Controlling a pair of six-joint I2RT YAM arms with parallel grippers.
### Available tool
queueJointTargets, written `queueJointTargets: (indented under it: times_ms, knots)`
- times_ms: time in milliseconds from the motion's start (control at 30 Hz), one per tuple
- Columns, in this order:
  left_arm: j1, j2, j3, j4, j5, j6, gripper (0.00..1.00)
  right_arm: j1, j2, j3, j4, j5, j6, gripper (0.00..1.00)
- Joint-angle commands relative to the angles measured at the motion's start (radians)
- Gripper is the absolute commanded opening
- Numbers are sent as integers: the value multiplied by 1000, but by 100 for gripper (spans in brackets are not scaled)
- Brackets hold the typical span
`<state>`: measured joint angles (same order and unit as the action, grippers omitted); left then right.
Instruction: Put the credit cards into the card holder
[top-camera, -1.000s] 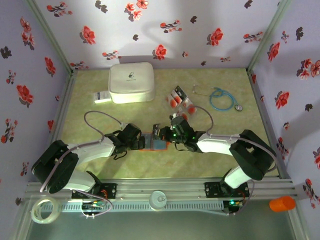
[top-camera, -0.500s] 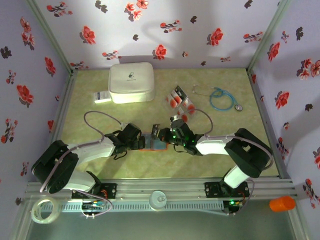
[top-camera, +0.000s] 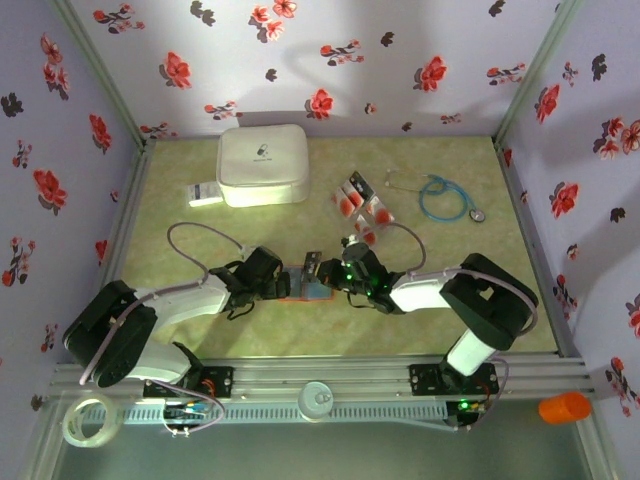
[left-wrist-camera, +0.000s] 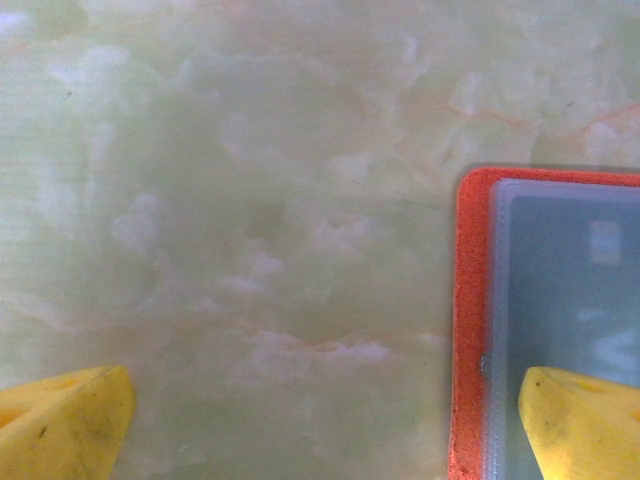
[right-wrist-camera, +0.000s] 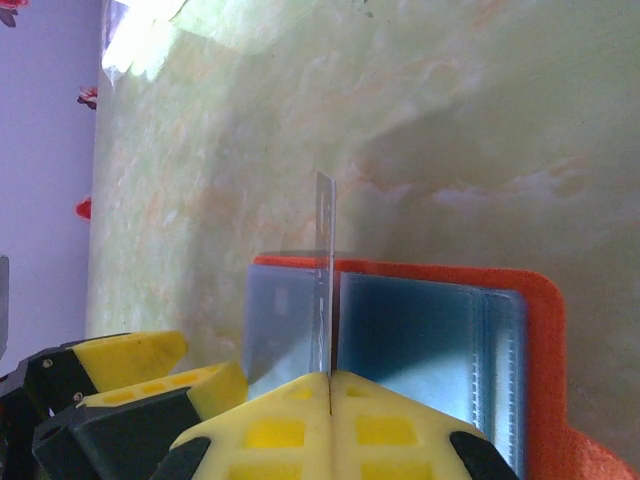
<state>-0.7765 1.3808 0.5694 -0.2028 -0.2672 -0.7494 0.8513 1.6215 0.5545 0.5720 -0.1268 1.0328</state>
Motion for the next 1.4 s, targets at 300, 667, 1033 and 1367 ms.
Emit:
queueJointTargets:
  times_ms: [300,667,1033,1367]
  knots:
    - [-6,-9,-26,-40,-21,-19,100,12,31,-25,52,-6,22,0]
    - [-6,-12,-28,-40,-21,-21,100,17,51,-49,95,-19,39,0]
    - [-6,-14,-25,-37,-21,-21,100,20,41,-77,88,-19,39,0]
    - [-6,-10,-29,-32,-21,-22,100,35,58,-68,88,-23,42,0]
